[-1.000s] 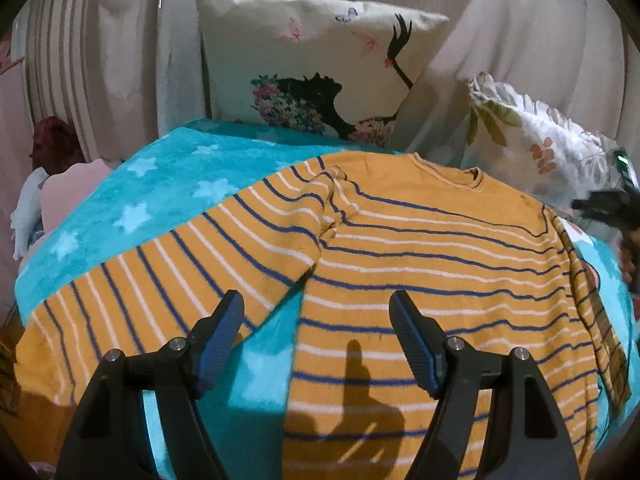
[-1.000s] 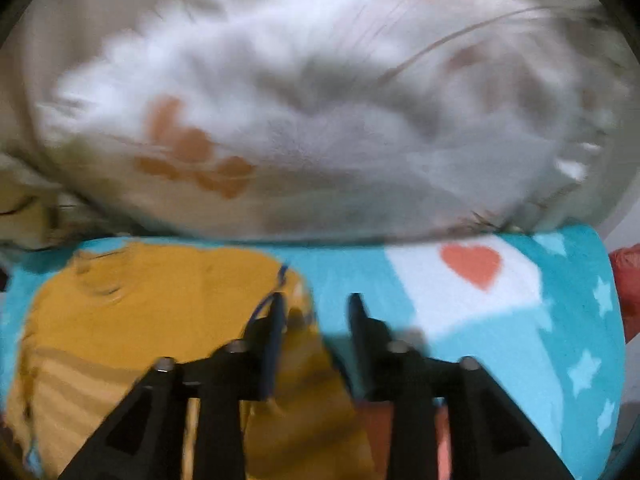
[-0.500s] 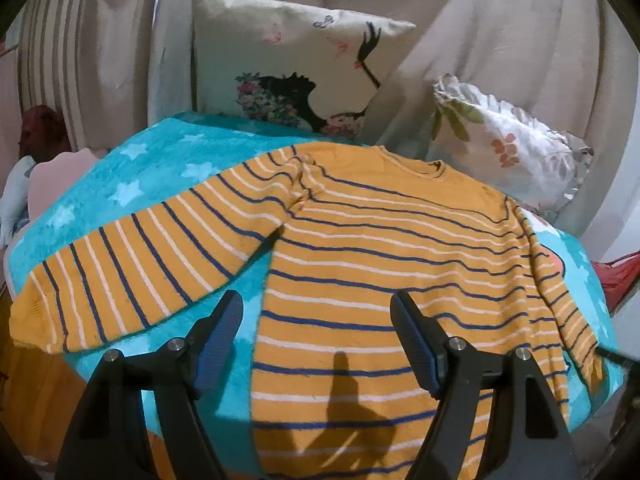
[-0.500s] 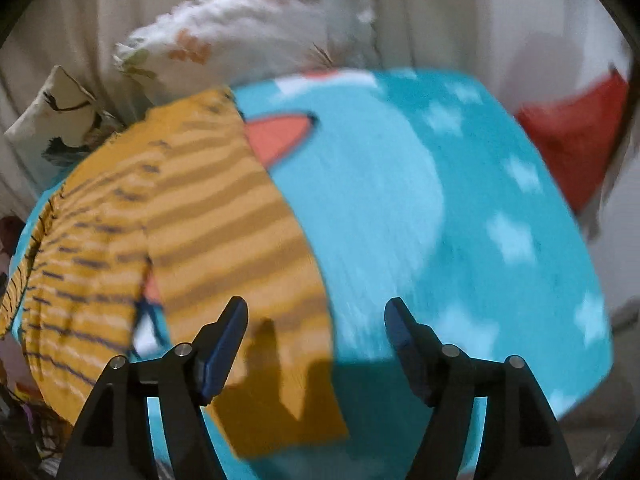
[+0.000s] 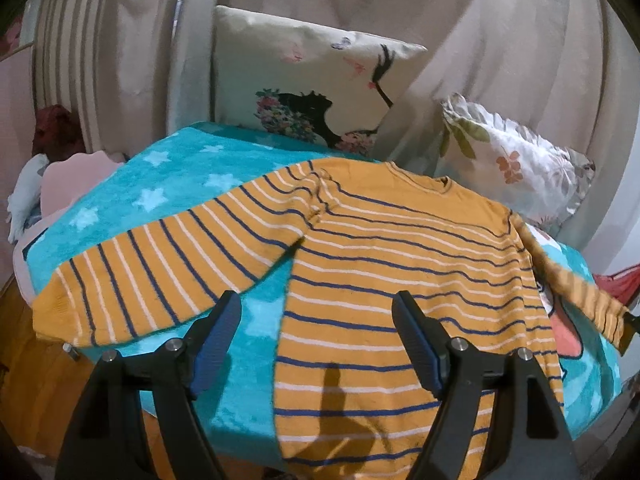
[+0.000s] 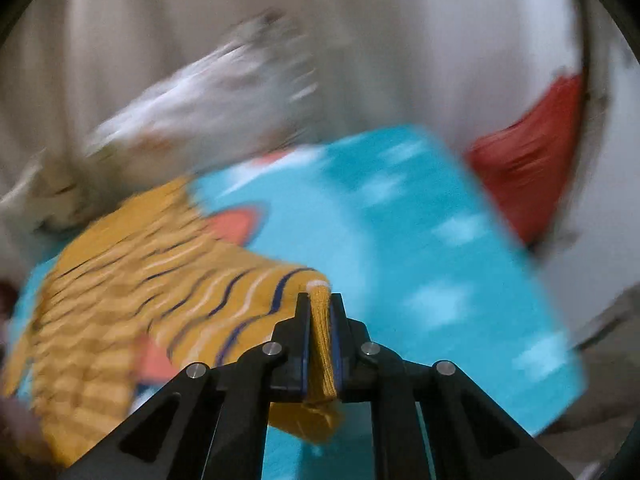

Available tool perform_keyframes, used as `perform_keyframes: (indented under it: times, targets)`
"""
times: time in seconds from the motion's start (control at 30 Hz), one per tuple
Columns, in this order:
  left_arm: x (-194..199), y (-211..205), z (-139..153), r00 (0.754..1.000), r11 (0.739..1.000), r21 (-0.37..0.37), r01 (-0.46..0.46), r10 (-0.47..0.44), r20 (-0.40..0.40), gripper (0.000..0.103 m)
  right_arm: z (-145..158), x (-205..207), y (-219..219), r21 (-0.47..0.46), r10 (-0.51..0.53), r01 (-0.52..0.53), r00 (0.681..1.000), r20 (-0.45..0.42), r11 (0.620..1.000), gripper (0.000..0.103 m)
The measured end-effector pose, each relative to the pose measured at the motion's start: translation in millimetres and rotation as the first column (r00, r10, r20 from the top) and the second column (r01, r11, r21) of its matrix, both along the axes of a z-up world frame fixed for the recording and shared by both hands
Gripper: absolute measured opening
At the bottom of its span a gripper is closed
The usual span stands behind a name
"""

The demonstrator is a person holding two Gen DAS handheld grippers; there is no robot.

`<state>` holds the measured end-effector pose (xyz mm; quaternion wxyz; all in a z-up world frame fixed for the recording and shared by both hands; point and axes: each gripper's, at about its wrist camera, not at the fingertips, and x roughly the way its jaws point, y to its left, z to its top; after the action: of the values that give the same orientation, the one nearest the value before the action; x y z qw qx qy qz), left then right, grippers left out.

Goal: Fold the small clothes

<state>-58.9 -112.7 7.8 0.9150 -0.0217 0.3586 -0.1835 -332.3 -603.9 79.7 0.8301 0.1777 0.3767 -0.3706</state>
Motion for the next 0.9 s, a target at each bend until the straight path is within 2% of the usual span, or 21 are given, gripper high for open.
perform_keyframes:
  times: [0.1, 0.2, 0.3, 0.4, 0.5, 0.63, 0.77, 0.9]
  targets:
    - [4, 6, -1, 1.0, 1.0, -0.009, -0.013, 0.013, -0.003, 0.077, 13, -7, -40, -0.022, -0.116, 0.116, 0.993, -0.02, 0.993, 0.009]
    - [6, 12, -4, 1.0, 1.0, -0.012, -0.027, 0.027, -0.002, 0.077, 23, 11, -47, -0.011, -0.13, 0.13, 0.991, -0.025, 0.991, 0.009]
    - [7, 18, -6, 0.999, 0.999, -0.008, -0.038, 0.038, -0.001, 0.077, 34, 50, -23, 0.042, -0.02, 0.02, 1.0, 0.013, 0.999, 0.009]
    - [10, 24, -9, 0.999, 0.999, -0.013, -0.044, 0.044, -0.006, 0.077, 37, 107, 18, 0.128, 0.134, -0.141, 0.989, 0.066, 0.982, 0.009]
    - [12, 32, -13, 0.999, 0.999, -0.015, -0.05, 0.049, -0.007, 0.077, 37, 174, 68, 0.193, 0.3, -0.321, 0.945, 0.128, 0.927, 0.009]
    - [14, 46, -19, 0.997, 0.997, -0.005, -0.077, 0.077, -0.004, 0.077, 24, 269, 144, 0.235, 0.481, -0.504, 0.863, 0.152, 0.831, 0.009]
    - [22, 67, -28, 0.993, 0.993, -0.007, -0.118, 0.118, -0.029, 0.077, -8, 351, 208, 0.291, 0.59, -0.607, 0.793, 0.154, 0.739, 0.009]
    - [29, 86, -33, 0.986, 0.986, -0.003, -0.164, 0.164, -0.037, 0.077, -50, 414, 249, 0.359, 0.636, -0.643, 0.756, 0.156, 0.676, 0.009]
